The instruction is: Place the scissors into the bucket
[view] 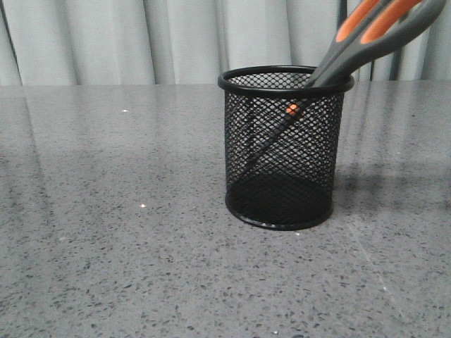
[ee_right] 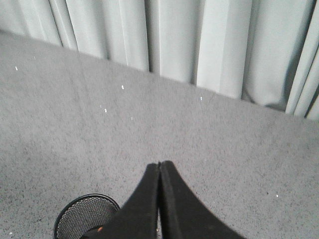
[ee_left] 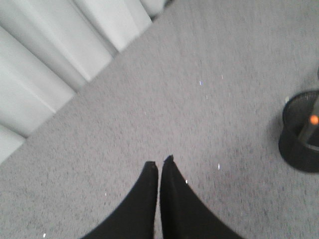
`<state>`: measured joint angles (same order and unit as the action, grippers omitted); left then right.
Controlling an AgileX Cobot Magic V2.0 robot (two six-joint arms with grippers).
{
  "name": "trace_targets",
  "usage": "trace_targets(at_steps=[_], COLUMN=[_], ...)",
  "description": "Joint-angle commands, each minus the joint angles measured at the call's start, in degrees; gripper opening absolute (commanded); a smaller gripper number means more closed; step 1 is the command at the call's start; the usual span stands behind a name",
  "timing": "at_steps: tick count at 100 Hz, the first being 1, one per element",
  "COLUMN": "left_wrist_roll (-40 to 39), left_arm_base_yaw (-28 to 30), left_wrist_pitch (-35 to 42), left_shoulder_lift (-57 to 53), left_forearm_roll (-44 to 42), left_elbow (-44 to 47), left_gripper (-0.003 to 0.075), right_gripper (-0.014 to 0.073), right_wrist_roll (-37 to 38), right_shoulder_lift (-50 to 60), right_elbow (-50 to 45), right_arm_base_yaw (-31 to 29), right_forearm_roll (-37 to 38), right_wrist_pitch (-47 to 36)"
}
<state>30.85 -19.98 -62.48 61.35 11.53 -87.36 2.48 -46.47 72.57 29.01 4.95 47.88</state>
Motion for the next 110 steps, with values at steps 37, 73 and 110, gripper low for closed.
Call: trace_targets(at_steps=[37, 73, 110], left_wrist_roll=[-1.36, -1.36, -1.36], left_arm_base_yaw=[0.23, 0.23, 0.23], left_wrist_pitch=[41.92, 47.06, 46.83], left_shoulder_lift=[-36.72, -59.79, -61.92], left_forearm_roll=[9.02, 14.89, 18.71], left_elbow=[50.1, 69.75, 71.34], left_gripper=[-0.002, -0.002, -0.002], right_gripper=[-0.0061, -0.0061, -0.0066], right_wrist_roll=[0.25, 0.25, 0.25], right_shoulder_lift=[25.63, 40.77, 41.15], right_elbow=[-33.33, -49.26, -49.74], right_arm_base_yaw=[-0.45, -0.45, -0.45], right_forearm_roll=[1.44, 1.33, 0.82], right_wrist_pitch=[-26.92, -32.71, -32.51])
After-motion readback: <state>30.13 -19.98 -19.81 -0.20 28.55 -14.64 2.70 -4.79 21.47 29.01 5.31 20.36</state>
